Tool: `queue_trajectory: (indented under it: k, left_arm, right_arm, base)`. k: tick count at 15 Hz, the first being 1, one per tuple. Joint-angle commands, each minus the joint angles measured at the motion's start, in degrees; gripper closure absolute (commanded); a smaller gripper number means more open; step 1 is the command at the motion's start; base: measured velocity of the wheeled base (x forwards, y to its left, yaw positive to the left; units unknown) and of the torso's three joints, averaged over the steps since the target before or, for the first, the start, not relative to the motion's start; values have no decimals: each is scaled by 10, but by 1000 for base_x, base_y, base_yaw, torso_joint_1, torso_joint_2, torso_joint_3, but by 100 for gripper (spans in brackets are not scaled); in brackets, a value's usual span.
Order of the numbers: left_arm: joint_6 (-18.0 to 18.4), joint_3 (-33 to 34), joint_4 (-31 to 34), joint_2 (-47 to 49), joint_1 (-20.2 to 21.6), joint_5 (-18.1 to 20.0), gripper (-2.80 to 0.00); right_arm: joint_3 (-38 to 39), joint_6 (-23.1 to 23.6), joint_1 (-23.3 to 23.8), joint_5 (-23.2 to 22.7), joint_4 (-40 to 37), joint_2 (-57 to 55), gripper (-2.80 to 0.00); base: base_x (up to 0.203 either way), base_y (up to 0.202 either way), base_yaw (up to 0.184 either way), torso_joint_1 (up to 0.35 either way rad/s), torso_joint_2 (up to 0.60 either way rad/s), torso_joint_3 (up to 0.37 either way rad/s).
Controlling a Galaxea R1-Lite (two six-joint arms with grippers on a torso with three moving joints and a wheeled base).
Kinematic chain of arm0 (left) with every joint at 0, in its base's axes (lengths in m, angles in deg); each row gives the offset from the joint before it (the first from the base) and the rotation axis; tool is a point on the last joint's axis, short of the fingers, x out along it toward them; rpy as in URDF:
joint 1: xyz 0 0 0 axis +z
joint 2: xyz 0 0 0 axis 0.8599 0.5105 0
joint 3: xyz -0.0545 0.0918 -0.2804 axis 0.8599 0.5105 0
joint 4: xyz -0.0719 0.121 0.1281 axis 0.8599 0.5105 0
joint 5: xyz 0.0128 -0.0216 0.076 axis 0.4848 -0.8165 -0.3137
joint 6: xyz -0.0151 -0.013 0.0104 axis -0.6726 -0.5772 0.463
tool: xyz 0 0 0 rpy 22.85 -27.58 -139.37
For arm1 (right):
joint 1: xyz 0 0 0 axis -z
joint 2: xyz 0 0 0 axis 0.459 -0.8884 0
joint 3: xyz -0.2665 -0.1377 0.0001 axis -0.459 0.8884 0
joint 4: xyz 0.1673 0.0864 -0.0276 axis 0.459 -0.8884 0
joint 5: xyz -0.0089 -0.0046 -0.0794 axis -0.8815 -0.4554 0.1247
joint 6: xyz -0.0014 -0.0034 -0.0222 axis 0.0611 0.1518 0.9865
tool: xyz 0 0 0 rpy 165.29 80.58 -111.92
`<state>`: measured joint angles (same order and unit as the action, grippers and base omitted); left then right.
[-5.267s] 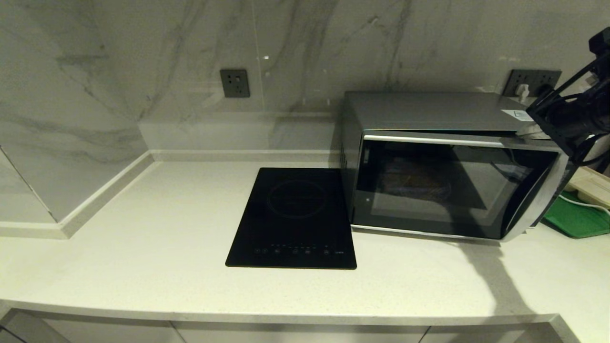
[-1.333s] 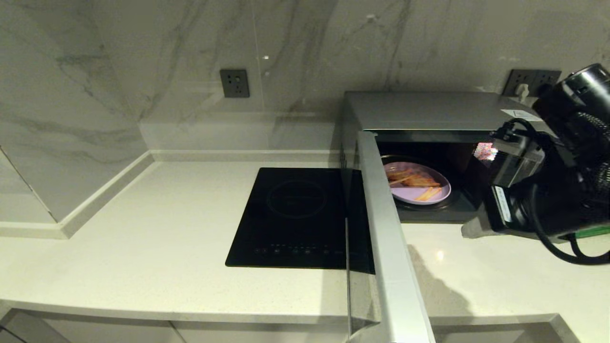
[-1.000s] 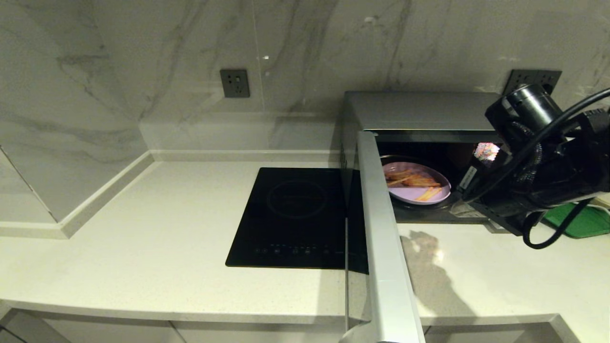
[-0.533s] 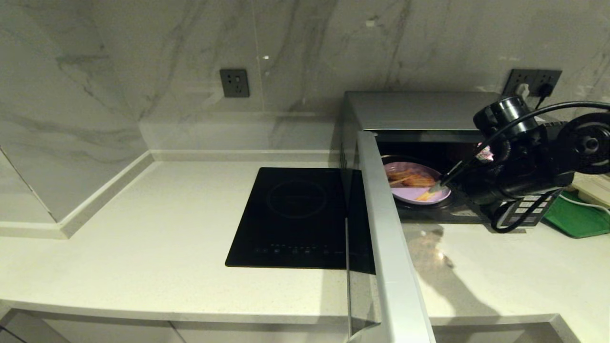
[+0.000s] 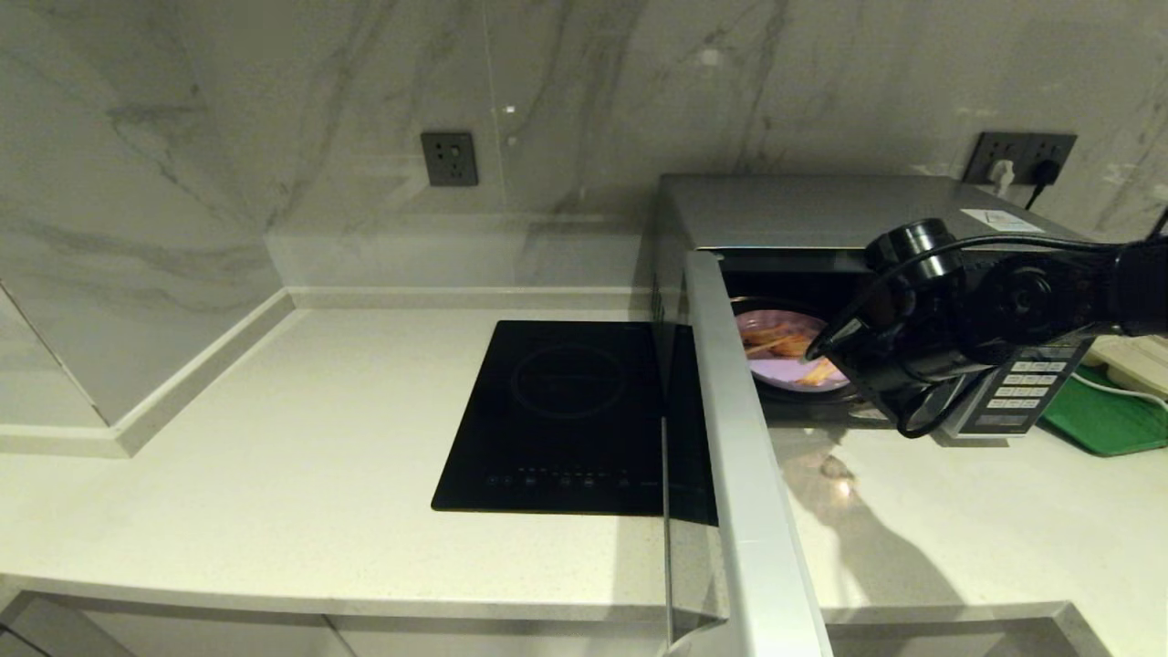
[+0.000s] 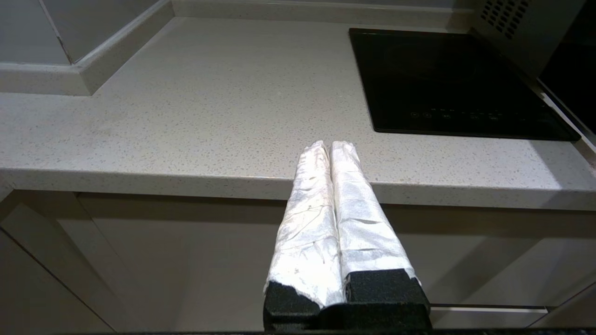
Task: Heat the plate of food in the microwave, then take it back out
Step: Open the microwave oven, then take the plate out of the microwave
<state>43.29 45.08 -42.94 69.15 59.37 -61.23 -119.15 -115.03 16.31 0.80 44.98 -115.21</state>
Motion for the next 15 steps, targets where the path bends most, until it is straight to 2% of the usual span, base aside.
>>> queue_trajectory:
  k: [1, 8, 15]
  left_arm:
    - [0, 0, 0, 0, 0, 0, 0]
    - [1, 0, 0, 0, 0, 0, 0]
    - [0, 0, 0, 0, 0, 0, 0]
  right_arm:
    - [-13, -3, 2, 27, -2, -28, -280]
    - [-17, -4, 5, 61, -2, -52, -280]
    - [-20, -15, 5, 62, 2, -77, -280]
  base:
    - [0, 0, 0, 0, 0, 0]
    - [0, 0, 0, 0, 0, 0]
    - [0, 0, 0, 0, 0, 0]
